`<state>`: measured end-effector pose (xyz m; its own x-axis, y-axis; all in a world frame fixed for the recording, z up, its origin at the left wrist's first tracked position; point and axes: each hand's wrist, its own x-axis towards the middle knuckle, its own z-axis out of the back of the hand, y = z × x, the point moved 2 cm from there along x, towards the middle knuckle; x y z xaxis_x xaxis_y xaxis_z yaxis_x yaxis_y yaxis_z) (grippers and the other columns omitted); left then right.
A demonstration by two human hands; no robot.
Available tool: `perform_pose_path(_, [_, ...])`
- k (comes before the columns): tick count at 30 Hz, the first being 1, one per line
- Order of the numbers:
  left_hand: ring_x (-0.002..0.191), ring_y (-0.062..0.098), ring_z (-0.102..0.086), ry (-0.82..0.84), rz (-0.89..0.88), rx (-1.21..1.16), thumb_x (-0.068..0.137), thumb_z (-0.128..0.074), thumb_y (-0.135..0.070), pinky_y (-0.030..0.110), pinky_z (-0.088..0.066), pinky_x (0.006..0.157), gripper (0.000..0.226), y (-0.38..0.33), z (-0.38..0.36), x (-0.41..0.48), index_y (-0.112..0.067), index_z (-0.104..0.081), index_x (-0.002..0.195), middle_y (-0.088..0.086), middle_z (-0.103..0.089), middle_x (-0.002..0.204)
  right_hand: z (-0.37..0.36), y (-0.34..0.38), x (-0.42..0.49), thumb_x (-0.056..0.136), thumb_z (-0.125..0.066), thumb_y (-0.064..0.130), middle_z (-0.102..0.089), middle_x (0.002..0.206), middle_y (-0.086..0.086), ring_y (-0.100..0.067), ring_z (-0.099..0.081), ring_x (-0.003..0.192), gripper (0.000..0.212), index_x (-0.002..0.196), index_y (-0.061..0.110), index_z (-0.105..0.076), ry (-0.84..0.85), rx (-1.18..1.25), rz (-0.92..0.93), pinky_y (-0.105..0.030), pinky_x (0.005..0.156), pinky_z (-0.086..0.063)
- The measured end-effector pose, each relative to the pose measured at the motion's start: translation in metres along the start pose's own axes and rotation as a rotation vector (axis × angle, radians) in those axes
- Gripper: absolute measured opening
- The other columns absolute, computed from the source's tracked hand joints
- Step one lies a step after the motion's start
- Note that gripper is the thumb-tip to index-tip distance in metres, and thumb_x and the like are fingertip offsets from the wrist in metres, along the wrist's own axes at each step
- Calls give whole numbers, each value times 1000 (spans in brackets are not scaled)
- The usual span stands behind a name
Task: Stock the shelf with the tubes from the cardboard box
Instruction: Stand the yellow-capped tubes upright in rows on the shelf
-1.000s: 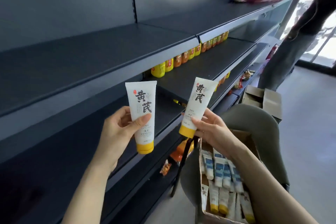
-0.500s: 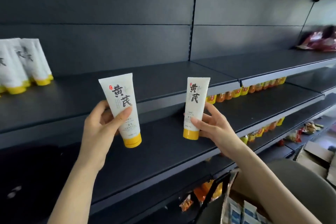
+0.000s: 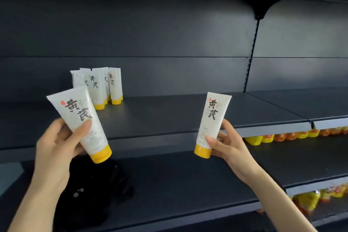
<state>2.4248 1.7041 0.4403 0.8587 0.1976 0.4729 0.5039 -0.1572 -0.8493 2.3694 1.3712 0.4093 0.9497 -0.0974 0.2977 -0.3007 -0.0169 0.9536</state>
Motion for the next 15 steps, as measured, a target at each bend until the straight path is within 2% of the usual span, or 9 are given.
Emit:
perform_pose_path(4, [88, 1, -67, -40, -20, -18, 62, -68, -35, 18, -57, 62, 33, -4, 39, 28, -28, -63, 95, -16, -71, 92, -50, -4, 26, 77, -68, 19, -69, 112, 1, -21, -66, 103, 54, 127, 27, -49, 36, -18, 14, -31, 77, -55])
perform_pose_path(7, [90, 7, -66, -61, -27, 2, 78, -66, -24, 19, -57, 60, 15, -4, 71, 57, -30, -64, 92, -16, -71, 91, -89, -12, 46, 78, -72, 17, -69, 114, -2, -22, -66, 105, 50, 124, 22, -53, 52, -14, 24, -32, 80, -55])
perform_pose_path(10, [91, 6, -66, -70, -36, 24, 86, -62, -14, 19, -57, 62, 16, -2, 97, 85, -29, -63, 92, -16, -71, 90, -126, -14, 62, 75, -69, 19, -68, 117, 2, -16, -64, 110, 50, 122, 23, -54, 51, -28, 46, -31, 89, -53])
perform_pose_path(15, [87, 1, -67, -7, -30, 58, 86, -62, -14, 17, -55, 60, 15, -3, 120, 116, -27, -62, 95, -16, -71, 90, -172, -16, 88, 74, -76, 19, -67, 119, 2, -14, -64, 108, 55, 125, 22, -54, 17, -8, 83, -25, 81, -54])
